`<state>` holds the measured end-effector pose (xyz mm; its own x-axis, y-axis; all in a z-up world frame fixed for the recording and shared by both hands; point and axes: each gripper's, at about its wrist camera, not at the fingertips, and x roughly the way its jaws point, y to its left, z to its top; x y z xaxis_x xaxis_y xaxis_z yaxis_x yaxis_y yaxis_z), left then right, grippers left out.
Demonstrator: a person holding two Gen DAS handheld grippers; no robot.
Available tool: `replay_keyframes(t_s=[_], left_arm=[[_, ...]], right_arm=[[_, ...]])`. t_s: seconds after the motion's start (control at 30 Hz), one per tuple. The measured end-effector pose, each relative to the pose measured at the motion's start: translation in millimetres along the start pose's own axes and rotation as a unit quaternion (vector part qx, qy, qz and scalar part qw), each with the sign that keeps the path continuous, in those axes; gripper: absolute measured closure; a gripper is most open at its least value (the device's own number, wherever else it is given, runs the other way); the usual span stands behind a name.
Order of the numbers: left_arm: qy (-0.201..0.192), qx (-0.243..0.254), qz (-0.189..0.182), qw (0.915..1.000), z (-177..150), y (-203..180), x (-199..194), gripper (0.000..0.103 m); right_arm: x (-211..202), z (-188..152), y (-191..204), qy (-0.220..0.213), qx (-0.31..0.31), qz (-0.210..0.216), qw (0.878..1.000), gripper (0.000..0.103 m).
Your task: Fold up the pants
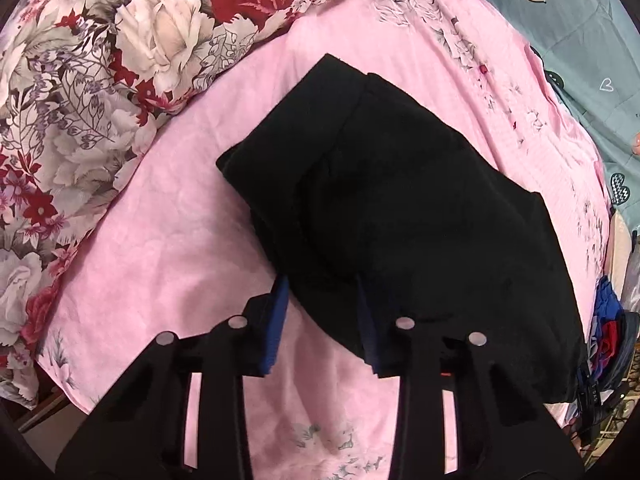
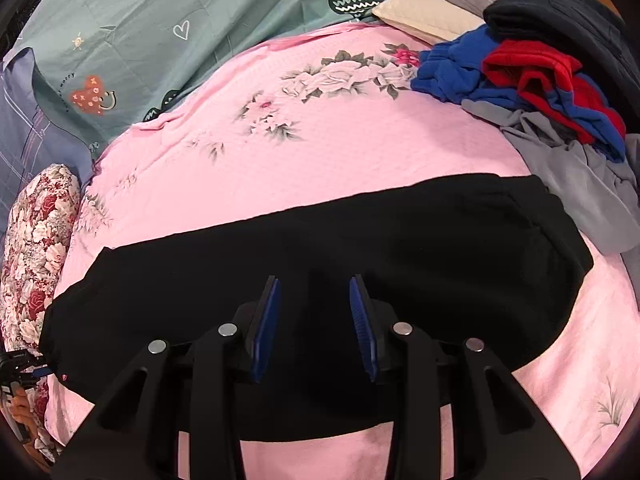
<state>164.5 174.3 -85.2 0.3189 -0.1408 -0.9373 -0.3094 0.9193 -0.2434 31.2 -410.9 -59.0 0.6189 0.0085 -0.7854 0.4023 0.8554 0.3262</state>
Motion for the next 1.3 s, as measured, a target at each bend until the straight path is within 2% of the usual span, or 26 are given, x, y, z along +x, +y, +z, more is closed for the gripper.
replay_keyframes(t_s=[0.17, 0.23, 0.37, 0.47, 0.53, 0.6, 0.73, 0.83, 1.0, 1.1, 1.13, 1.17, 1.23, 1.3], left_arm=[[-0.003, 0.004, -0.007, 1.0, 2.6, -7.0, -2.2, 0.07], [0.005, 0.001, -0.01, 0.9999, 3.4, -6.0, 1.1, 0.066], [0.014, -0.008, -0.015, 0.9998, 3.5, -6.2, 8.1, 0.066], [0.009, -0.001, -0.014, 0.9999, 2.3, -9.8, 7.9, 0.077], [0.015, 0.003, -0.017, 0.9997, 1.8, -11.6, 10.2, 0.091], [0.013, 0.001, -0.006, 0.9999, 0.8, -12.7, 10.4, 0.099], [0.0, 0.011, -0.005, 0.9999, -1.8, -14.1, -3.2, 0.099], [-0.011, 0.025, -0.001, 0.9996, -2.6, -14.8, -20.3, 0.099], [-0.035, 0.026, 0.016, 0.9989, -2.3, -6.2, -46.3, 0.099], [-0.055, 0.017, 0.073, 0.9956, -3.4, 3.9, -45.2, 0.1], [-0.045, 0.011, 0.08, 0.9957, -3.4, 8.0, -37.7, 0.1], [-0.021, -0.002, 0.076, 0.9969, -3.0, 15.0, -24.1, 0.1], [0.003, -0.014, 0.067, 0.9977, -2.9, 22.0, -7.3, 0.1], [0.003, -0.016, 0.055, 0.9983, -4.8, 20.6, -4.7, 0.1]], right_arm=[[6.1, -0.8, 7.6, 0.008, -0.01, 0.008, 1.0, 0.066], [8.4, -1.4, 12.7, 0.011, -0.016, 0.014, 1.0, 0.066], [9.9, -3.6, 19.3, 0.014, -0.024, 0.021, 0.999, 0.066], [10.5, -4.8, 19.6, 0.017, -0.026, 0.02, 0.999, 0.066], [11.0, -5.0, 18.8, 0.018, -0.026, 0.017, 0.999, 0.066], [11.9, -5.3, 18.5, 0.02, -0.026, 0.016, 0.999, 0.066], [15.0, -7.5, 24.0, 0.028, -0.041, 0.02, 0.999, 0.066], [21.8, -11.0, 26.4, 0.045, -0.056, 0.001, 0.997, 0.066], [20.6, -14.1, 20.0, 0.053, -0.057, -0.004, 0.997, 0.066], [18.8, -16.8, 18.5, 0.057, -0.067, -0.012, 0.996, 0.066], [18.4, -17.9, 18.5, 0.057, -0.071, -0.012, 0.996, 0.065], [18.0, -19.0, 18.4, 0.057, -0.075, -0.014, 0.995, 0.065], [17.6, -20.4, 19.7, 0.057, -0.082, -0.017, 0.995, 0.065], [16.4, -20.1, 21.6, 0.06, -0.083, -0.02, 0.995, 0.065]])
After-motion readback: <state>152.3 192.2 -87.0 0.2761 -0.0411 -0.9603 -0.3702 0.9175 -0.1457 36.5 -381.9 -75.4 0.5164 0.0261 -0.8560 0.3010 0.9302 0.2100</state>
